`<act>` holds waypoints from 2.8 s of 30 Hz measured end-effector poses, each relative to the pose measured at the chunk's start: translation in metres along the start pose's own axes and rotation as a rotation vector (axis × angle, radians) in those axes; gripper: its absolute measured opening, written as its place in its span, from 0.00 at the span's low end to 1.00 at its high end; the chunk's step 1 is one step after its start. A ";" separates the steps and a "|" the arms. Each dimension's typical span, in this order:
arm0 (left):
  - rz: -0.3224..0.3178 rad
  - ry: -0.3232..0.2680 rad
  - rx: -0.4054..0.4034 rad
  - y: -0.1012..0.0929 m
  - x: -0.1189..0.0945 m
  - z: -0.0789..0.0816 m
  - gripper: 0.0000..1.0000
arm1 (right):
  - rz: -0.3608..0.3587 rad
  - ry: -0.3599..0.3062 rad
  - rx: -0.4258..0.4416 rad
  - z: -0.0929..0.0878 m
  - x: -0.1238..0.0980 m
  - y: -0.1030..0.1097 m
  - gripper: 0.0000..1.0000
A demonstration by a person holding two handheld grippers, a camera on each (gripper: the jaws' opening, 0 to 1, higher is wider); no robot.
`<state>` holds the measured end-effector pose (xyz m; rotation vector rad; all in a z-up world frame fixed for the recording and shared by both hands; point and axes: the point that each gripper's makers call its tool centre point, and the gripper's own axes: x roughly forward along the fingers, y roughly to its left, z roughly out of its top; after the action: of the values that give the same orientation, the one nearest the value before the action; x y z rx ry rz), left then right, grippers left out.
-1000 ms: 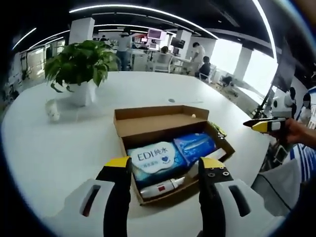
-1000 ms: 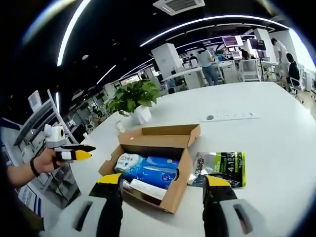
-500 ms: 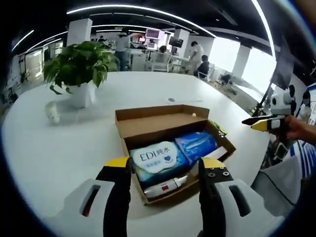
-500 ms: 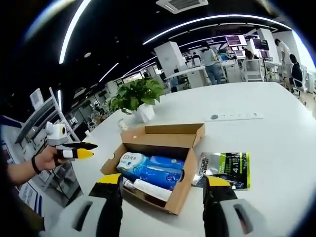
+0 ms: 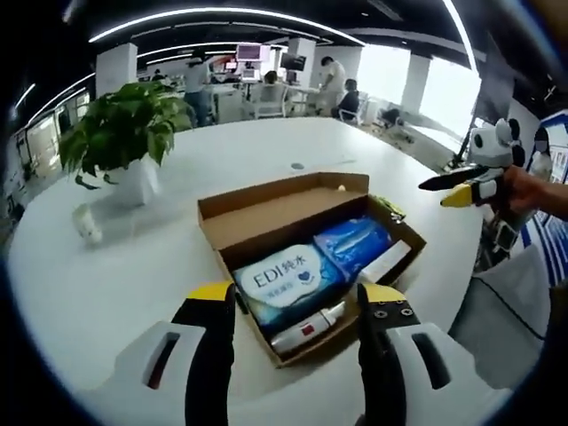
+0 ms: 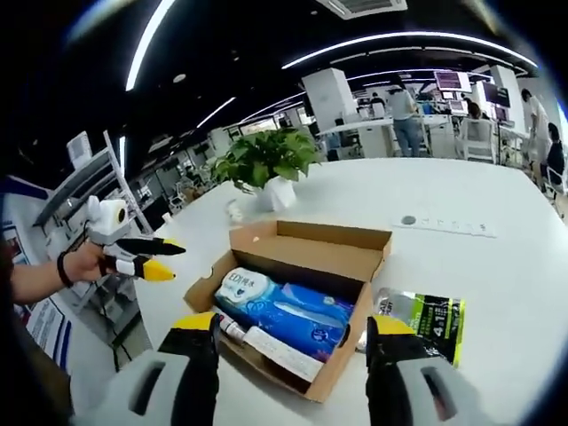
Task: Operate the shoe box by opening the lid, removing the specified soft item, and placing it in the target area until the item is outside and the box remains undamaged.
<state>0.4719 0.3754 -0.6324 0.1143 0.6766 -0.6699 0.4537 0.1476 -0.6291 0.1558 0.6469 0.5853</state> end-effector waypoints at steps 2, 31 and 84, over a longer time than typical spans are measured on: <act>-0.006 0.022 0.024 0.000 0.004 -0.003 0.55 | 0.024 0.021 -0.026 0.000 0.008 0.005 0.66; -0.111 0.227 0.370 0.007 0.064 -0.011 0.61 | 0.205 0.295 -0.388 -0.019 0.113 0.051 0.67; -0.244 0.402 0.565 0.015 0.111 -0.054 0.58 | 0.279 0.435 -0.689 -0.067 0.188 0.064 0.60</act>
<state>0.5159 0.3440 -0.7446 0.7124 0.8776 -1.0772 0.5043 0.3030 -0.7609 -0.5497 0.8118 1.0954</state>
